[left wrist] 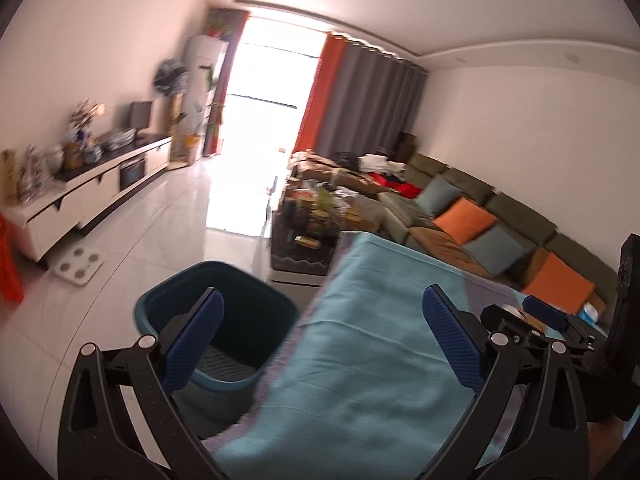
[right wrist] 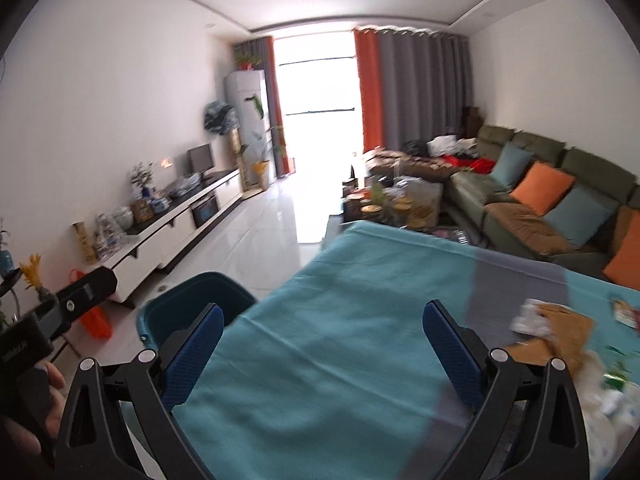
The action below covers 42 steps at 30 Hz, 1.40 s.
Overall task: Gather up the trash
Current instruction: 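Move both tools back over the trash on the table, then grasp the gold foil wrapper with the left tool while the right tool grasps the green snack bag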
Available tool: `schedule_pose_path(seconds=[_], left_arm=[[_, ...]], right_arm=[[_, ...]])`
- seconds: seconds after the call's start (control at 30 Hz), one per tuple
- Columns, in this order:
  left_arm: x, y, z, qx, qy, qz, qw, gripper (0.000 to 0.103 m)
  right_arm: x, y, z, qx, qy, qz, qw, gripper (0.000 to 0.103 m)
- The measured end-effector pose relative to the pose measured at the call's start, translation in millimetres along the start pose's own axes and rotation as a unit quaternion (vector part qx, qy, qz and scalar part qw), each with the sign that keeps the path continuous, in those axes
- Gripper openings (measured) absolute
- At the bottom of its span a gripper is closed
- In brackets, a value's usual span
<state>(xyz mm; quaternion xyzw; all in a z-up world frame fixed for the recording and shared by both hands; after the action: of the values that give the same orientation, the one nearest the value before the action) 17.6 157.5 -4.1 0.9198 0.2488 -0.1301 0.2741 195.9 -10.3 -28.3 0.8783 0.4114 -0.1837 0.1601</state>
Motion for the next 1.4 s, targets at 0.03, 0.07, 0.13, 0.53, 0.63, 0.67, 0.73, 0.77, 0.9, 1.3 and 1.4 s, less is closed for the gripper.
schedule_pose_path(seconds=[0.03,0.07,0.13,0.53,0.63,0.67,0.73,0.77,0.9,1.3,1.4], left_arm=[[0,8,1,0.013,-0.001,0.004,0.9999,0.098],[0,18,4,0.029,0.000,0.007,0.9995,0.098],[3,36,7,0.052,0.003,0.019,0.9985,0.098],[6,129,55,0.140,-0.021,0.108,0.9840,0.098],[12,146,67,0.152,-0.037,0.131,0.9790,0.098],[14,151,72,0.154,-0.043,0.137,0.9777,0.098],[17,158,78,0.154,-0.055,0.154,0.9743,0.098],[19,162,81,0.157,-0.061,0.159,0.9727,0.098],[27,175,90,0.177,-0.067,0.171,0.9670,0.098],[68,179,95,0.184,-0.092,0.159,0.9657,0.098],[85,182,100,0.195,-0.102,0.152,0.9635,0.098]], right_arm=[[-7,4,5,0.001,0.002,0.009,1.000,0.096],[-16,11,11,0.004,0.004,0.022,1.000,0.096],[-33,24,21,0.011,0.013,0.040,0.999,0.096],[-109,88,87,0.048,0.008,0.143,0.989,0.096],[-119,101,100,0.059,-0.002,0.162,0.985,0.096],[-121,104,104,0.062,-0.005,0.166,0.984,0.096],[-129,111,114,0.068,-0.012,0.181,0.981,0.096],[-131,113,117,0.072,-0.015,0.184,0.980,0.096],[-130,118,127,0.081,-0.027,0.183,0.979,0.096],[-74,117,111,0.076,-0.066,0.137,0.985,0.081],[-61,126,110,0.087,-0.079,0.130,0.985,0.071]])
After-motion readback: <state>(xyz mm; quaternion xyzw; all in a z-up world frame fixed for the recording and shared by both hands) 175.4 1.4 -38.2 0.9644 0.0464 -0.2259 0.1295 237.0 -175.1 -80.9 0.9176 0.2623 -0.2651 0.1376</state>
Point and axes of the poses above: each gripper's, at about its wrist camera, not at the fingertips, and x roughly the way its jaws point, y to its right, z to its underside, the point moved 3 cm from there along x, roughly the way its jaws point, and after that the axes turned 13 degrees about -x, right-handed, at the moved point
